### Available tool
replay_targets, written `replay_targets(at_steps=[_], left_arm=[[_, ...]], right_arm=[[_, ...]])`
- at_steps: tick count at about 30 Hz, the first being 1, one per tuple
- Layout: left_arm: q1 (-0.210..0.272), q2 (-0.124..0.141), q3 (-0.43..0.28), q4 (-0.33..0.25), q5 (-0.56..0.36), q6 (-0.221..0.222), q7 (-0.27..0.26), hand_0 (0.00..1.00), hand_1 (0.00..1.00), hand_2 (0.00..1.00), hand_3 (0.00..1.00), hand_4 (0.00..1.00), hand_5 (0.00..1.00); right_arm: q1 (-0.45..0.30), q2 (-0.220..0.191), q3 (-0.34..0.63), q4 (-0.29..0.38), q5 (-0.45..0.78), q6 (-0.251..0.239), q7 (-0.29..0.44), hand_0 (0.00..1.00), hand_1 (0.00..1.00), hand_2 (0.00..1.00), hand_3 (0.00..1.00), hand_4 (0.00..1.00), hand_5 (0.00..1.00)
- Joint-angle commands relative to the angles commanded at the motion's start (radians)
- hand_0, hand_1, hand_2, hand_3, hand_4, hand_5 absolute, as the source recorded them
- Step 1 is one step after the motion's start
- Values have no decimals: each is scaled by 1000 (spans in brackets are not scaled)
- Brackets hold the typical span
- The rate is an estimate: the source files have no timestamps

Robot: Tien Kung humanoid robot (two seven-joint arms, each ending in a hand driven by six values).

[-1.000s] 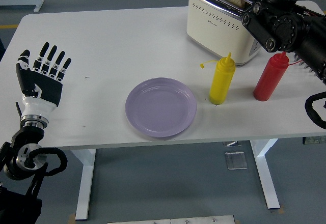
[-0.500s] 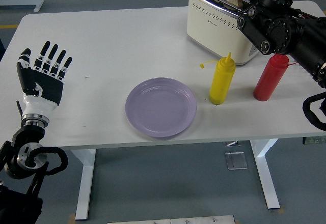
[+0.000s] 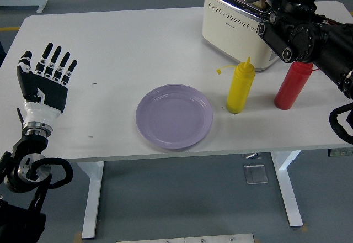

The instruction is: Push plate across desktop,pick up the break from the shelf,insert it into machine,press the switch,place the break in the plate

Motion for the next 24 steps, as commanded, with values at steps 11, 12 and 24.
replay_targets(at_steps=[11, 12, 24], left_arm=[[6, 0, 3, 1, 0, 1, -1, 855, 865, 878, 783, 545, 998], [7, 0, 3, 1, 0, 1, -1, 853, 865, 878, 782, 543, 998], [17, 3, 4, -1, 0, 1, 0, 852, 864, 875, 780, 539, 998]], right_arm=[[12, -19, 43, 19, -87, -18, 9, 244, 349, 452, 522, 396, 21], [14, -22, 51, 22, -98, -23, 10, 234, 339, 443, 517, 379, 31], [35, -84, 210, 97, -267, -83, 18, 233, 331, 437, 510, 337, 43]])
